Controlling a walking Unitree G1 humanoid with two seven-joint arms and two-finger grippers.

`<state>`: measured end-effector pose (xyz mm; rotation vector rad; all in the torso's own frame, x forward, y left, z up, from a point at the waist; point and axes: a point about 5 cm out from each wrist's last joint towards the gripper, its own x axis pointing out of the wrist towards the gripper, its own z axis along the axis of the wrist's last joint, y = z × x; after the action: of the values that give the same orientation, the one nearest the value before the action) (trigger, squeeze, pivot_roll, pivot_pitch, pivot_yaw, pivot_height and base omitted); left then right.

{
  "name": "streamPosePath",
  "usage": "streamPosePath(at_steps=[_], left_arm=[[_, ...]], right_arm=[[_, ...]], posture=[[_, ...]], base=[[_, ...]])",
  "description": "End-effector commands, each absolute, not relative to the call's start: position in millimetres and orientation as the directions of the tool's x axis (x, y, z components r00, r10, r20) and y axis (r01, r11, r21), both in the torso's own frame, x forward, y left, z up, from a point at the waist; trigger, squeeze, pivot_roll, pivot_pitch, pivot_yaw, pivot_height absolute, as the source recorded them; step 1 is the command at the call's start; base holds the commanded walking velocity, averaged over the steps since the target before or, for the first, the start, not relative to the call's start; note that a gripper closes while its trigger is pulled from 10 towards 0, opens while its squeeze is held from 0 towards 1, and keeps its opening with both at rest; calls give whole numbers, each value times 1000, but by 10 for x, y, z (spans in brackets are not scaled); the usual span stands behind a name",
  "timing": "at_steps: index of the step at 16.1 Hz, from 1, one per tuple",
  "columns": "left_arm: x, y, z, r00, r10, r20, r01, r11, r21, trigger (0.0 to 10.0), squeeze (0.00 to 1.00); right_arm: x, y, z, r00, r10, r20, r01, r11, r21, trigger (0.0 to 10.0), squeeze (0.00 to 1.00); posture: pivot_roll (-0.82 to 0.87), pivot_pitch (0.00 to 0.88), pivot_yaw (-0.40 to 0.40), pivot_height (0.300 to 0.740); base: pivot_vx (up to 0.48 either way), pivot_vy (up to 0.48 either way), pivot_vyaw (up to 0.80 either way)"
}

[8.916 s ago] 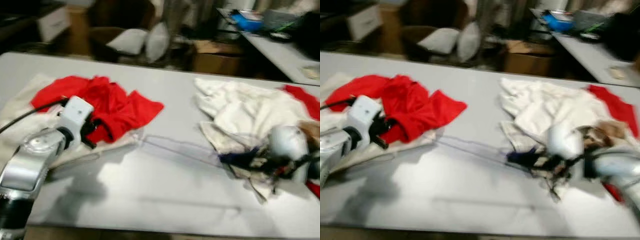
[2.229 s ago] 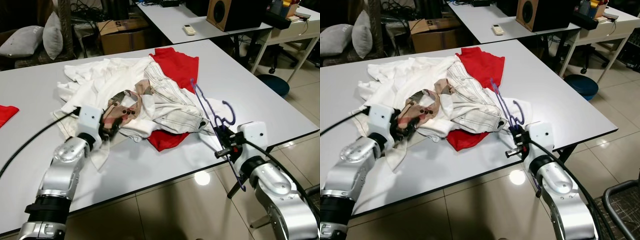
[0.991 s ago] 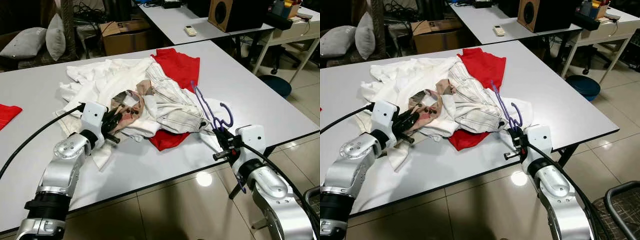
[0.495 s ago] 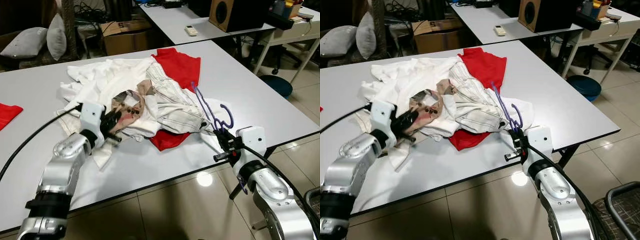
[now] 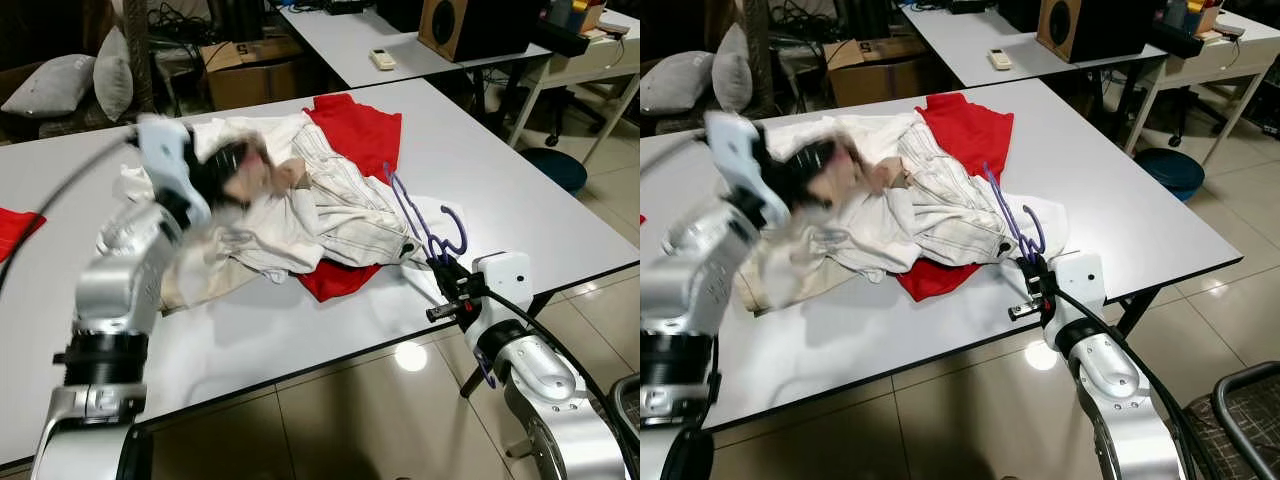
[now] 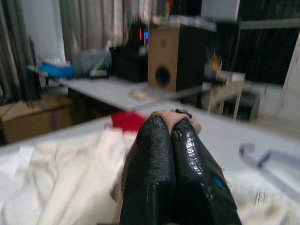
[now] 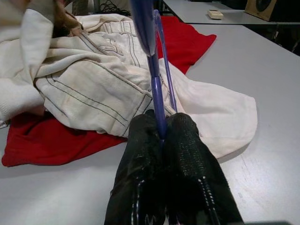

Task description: Hang hanger

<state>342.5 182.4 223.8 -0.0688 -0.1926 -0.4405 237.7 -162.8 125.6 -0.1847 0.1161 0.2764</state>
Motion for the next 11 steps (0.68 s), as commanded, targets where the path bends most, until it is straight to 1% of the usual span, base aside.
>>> streamPosePath(at_steps=[1, 2, 4, 7, 8, 9, 10, 11], left_arm=[[3419, 1830, 2416, 875, -405, 266, 429, 903, -36, 0, 0], [3418, 1795, 2503, 863, -414, 288, 442, 896, -36, 0, 0], [3406, 1775, 2537, 856, -425, 294, 453, 891, -29, 0, 0], [3386, 1766, 2618, 848, -414, 332, 453, 891, -45, 0, 0], [3393, 1784, 2697, 847, -386, 366, 439, 896, -71, 0, 0], [3408, 1810, 2755, 849, -360, 386, 422, 903, -85, 0, 0], [3431, 1847, 2788, 858, -331, 393, 394, 915, -89, 0, 0], [3441, 1863, 2797, 862, -318, 394, 380, 921, -90, 0, 0]], right_arm=[[2388, -1601, 1237, 953, 269, -143, -289, 945, -153, 10000, 0], [2388, -1597, 1239, 953, 268, -139, -288, 946, -151, 10000, 0], [2392, -1593, 1253, 955, 269, -126, -285, 948, -142, 10000, 0], [2376, -1607, 1363, 957, 286, -49, -290, 952, -103, 10000, 0], [2379, -1626, 1424, 958, 285, -11, -285, 955, -86, 10000, 0], [2373, -1620, 1509, 952, 304, 41, -302, 952, -50, 10000, 0], [2340, -1574, 1606, 928, 360, 99, -360, 933, -13, 10000, 0], [2322, -1550, 1642, 914, 389, 118, -391, 920, -3, 10000, 0]], posture=[[24, 0, 82, 740], [25, 0, 83, 740], [26, 0, 86, 740], [26, 0, 87, 740], [27, 0, 87, 740], [28, 0, 87, 740], [27, 0, 89, 740], [26, 0, 90, 740]], base=[[0, 0, 0], [0, 0, 0], [0, 0, 0], [0, 0, 0], [0, 0, 0], [0, 0, 0], [0, 0, 0], [0, 0, 0]])
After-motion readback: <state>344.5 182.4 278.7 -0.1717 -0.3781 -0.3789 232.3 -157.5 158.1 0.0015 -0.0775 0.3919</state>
